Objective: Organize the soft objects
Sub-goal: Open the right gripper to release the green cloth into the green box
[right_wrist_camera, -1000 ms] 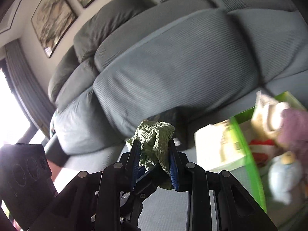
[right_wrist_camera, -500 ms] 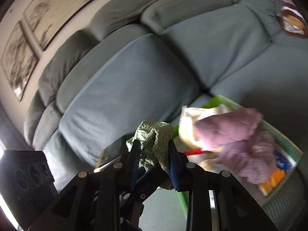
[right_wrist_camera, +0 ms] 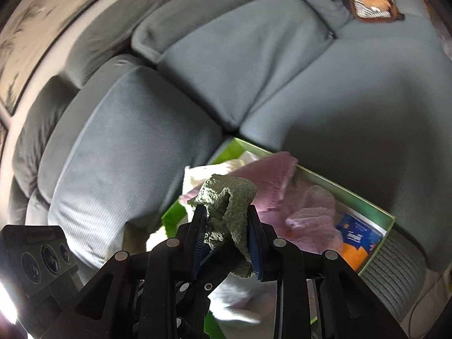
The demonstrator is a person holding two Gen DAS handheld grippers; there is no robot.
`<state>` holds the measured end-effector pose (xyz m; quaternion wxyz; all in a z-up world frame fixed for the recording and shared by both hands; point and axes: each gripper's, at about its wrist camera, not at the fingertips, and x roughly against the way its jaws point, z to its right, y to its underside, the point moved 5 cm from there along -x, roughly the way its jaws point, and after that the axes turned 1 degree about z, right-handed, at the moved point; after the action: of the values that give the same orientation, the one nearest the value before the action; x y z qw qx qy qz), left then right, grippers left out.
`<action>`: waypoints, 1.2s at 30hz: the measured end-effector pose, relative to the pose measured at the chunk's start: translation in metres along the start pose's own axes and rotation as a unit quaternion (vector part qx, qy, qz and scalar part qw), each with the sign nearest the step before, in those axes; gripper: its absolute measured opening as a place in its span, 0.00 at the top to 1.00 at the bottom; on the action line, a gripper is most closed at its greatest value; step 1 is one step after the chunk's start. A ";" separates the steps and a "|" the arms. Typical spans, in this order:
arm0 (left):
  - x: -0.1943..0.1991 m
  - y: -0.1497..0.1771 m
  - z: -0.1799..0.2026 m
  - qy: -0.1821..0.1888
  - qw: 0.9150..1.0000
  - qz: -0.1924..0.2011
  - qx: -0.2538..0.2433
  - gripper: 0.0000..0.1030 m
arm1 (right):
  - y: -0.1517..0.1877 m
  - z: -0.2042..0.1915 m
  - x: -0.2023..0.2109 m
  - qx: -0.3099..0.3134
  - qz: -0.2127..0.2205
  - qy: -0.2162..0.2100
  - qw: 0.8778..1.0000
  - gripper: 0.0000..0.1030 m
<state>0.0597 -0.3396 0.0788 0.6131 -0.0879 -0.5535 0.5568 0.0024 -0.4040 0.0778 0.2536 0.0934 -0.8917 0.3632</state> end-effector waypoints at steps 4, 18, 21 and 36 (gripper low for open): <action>-0.010 0.006 -0.009 -0.001 1.000 -0.024 0.017 0.92 | 0.001 0.011 -0.011 -0.013 -0.017 0.024 0.999 0.70; -0.003 0.014 -0.012 -0.019 0.998 -0.046 0.029 0.75 | 0.005 0.022 -0.016 -0.030 -0.035 0.056 0.997 0.70; 0.002 0.013 -0.010 -0.019 0.999 -0.039 0.022 0.59 | 0.003 0.021 -0.012 -0.020 -0.029 0.070 0.997 0.69; 0.076 0.011 -0.019 -0.124 0.990 0.064 0.014 0.01 | 0.001 0.004 0.016 0.020 0.008 0.098 0.995 0.40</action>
<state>0.0501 -0.2671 0.1077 0.5044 -0.0449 -0.6106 0.6088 -0.0133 -0.4063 0.0829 0.3347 0.0553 -0.8557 0.3909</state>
